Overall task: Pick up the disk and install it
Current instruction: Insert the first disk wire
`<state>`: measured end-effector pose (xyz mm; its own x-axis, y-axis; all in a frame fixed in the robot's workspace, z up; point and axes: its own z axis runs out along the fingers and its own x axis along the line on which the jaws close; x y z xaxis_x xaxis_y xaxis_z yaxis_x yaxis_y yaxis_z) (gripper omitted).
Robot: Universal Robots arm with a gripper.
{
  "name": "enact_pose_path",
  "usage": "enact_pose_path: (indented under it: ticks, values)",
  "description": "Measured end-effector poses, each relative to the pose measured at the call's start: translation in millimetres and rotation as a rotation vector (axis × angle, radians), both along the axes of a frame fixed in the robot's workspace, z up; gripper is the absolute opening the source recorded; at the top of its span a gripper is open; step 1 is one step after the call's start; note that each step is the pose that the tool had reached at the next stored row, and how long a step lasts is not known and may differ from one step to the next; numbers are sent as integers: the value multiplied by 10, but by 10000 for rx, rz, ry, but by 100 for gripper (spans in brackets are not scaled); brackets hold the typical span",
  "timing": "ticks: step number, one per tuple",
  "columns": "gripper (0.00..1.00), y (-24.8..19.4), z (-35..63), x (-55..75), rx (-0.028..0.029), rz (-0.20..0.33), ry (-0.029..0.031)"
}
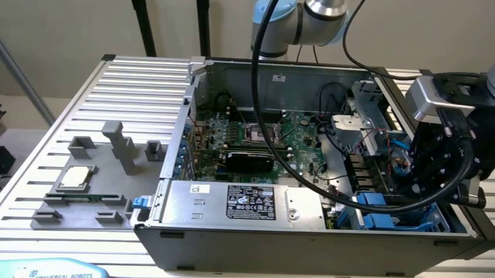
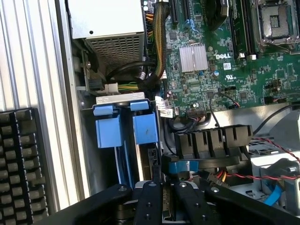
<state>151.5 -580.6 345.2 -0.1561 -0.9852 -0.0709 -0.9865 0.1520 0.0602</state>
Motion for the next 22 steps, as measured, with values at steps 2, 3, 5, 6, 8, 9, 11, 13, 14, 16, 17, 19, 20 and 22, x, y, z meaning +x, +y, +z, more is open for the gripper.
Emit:
enact_pose_path:
  ticks: [2, 3, 5, 6, 8, 9, 11, 13, 14, 16, 17, 19, 20, 22]
  values:
    - [16, -2, 10, 0, -1, 0, 0]
    - [16, -2, 11, 0, -1, 0, 0]
    - [16, -5, 12, 0, -2, 0, 1]
    - [16, -8, 12, -1, -2, 0, 3]
    - [16, -19, 12, -1, -2, 1, 7]
    - [16, -26, 12, -1, -2, 6, 8]
    - [16, -39, 11, -4, 5, 34, 11]
    - [16, -44, 11, -12, 42, 93, 11]
    - [16, -45, 11, -17, 77, 131, 11]
    - [16, -46, 9, -26, 194, 208, 11]
    - [16, -49, 8, -26, 257, 228, 11]
    - [16, -64, 4, -27, 345, 243, 21]
    - [16, -74, 4, -27, 369, 246, 28]
    - [16, -93, 2, -27, 421, 252, 38]
